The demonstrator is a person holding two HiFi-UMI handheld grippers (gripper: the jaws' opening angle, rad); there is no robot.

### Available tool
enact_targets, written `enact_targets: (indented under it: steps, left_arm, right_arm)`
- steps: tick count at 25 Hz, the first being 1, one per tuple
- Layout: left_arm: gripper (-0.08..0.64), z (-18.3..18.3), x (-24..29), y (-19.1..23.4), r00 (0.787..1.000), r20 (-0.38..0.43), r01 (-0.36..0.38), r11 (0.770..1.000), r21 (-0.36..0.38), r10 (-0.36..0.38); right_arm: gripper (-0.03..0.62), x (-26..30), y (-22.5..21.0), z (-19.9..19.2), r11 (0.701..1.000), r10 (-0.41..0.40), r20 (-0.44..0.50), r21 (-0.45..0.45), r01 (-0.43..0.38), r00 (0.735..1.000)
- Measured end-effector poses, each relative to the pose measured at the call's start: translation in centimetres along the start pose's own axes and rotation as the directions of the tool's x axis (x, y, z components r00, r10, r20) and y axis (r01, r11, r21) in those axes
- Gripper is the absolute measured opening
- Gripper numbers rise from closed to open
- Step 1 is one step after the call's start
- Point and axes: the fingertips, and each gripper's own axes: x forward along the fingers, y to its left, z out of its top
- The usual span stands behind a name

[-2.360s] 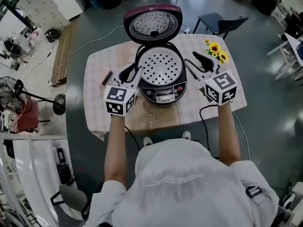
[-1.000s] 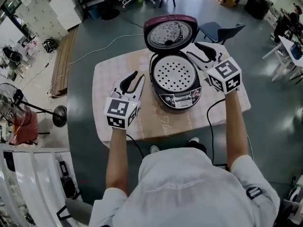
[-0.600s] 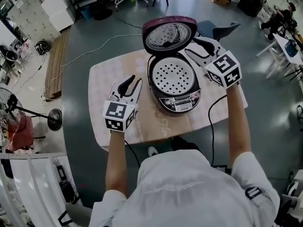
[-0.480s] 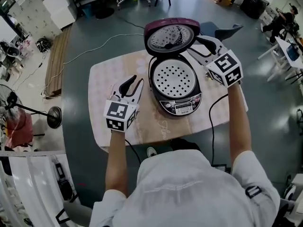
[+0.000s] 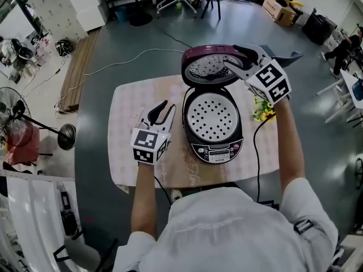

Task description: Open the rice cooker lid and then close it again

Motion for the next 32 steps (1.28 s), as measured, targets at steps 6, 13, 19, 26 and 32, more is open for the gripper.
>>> enact_targets:
  steps: [6,13,19,26,32]
  left_arm:
    - [0.109,-0.2,0.9,0.5,1.0,0.002,-0.03,0.999,-0.025,0.03]
    - [0.109,-1.3,1.4,0.1,1.0,-0.015,-0.023,0.998,-0.051,0.023]
    - [0.109,-2.3,1.2,0.1,0.999,-0.034,-0.025,0.997,-0.069,0.023]
    - [0.109,-2.6,0.5,-0.3,0.999,-0.04,-0.007,0.997,-0.077,0.004]
    - [0.109,-2.4,-0.2,-0.7,0.998,-0.048,0.027,0.998,-0.06,-0.03]
  right_arm:
    - [0.249,3.5,-1.5,0.5,0.994,0.082,-0.03,-0.068,-0.084,0.996]
    - [0.29,5.4,-1.1,-1.5,0.964,0.206,-0.146,-0.142,-0.227,0.968]
    - [0.273,5.6,-0.7,-2.0,0.95,0.249,-0.173,-0.146,-0.275,0.953]
    - [0.253,4.5,0.0,-2.1,0.949,0.261,-0.166,-0.134,-0.284,0.951]
    - [0.236,3.6,1.0,-1.6,0.962,0.225,-0.168,-0.116,-0.246,0.96]
